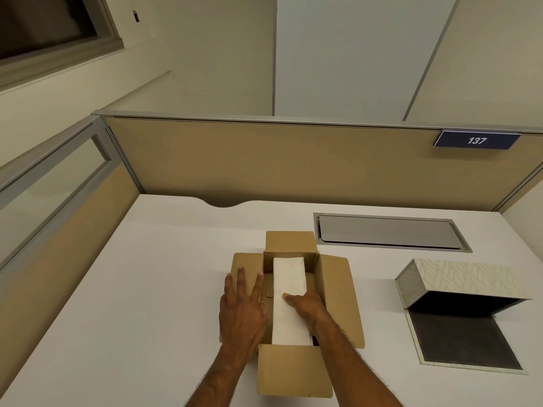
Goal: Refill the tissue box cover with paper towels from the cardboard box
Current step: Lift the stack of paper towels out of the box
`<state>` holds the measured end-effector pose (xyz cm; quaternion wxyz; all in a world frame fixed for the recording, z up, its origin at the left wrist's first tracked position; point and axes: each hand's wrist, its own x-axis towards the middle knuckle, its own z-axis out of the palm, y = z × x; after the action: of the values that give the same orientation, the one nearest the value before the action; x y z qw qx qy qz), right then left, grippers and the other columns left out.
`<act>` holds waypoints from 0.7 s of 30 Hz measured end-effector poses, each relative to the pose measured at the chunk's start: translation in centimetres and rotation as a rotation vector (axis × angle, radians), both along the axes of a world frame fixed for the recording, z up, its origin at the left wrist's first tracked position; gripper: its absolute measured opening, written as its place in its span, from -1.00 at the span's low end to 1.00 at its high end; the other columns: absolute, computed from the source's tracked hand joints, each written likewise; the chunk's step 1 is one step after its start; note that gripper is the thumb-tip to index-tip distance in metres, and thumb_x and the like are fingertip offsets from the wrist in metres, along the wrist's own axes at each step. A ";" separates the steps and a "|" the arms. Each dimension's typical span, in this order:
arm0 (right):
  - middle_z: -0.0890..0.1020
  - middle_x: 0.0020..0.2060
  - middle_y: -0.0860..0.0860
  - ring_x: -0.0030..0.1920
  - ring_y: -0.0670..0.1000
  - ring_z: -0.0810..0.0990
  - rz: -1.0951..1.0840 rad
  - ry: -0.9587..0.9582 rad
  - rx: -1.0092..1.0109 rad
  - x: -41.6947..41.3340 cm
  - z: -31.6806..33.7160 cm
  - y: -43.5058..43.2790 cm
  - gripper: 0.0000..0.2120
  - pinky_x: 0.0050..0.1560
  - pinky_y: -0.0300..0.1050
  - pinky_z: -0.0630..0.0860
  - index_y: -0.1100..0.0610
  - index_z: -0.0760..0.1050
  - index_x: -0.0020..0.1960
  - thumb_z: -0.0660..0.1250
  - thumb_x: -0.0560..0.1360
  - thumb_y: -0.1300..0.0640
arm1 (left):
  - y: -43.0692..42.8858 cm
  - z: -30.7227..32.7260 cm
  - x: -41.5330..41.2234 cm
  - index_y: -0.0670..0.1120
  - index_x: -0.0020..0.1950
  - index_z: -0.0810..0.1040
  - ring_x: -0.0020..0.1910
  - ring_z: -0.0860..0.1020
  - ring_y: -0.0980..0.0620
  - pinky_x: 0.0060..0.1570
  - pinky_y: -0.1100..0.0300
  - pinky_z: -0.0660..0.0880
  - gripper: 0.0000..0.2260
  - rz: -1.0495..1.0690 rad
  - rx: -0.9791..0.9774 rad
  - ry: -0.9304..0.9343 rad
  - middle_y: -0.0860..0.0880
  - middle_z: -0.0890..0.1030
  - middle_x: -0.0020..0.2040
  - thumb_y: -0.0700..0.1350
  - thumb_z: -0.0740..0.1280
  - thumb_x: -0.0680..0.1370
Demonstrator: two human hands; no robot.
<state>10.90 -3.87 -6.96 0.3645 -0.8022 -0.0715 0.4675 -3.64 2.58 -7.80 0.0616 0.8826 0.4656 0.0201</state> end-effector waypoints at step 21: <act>0.57 0.21 0.18 0.15 0.19 0.61 -0.054 0.145 0.107 -0.1 0.3 -0.6 -0.33 0.22 0.21 0.56 0.19 0.34 0.36 0.52 0.39 -0.03 | -0.3 0.7 0.4 0.15 0.55 -0.12 0.56 -0.08 -0.25 0.43 -0.14 0.22 -0.38 0.018 -0.012 0.016 -0.14 -0.12 0.60 0.20 0.06 0.56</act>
<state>10.83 -4.52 -6.65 0.4233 -0.7474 -0.0482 0.5097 -3.20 2.26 -7.12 0.0631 0.8782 0.4739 0.0106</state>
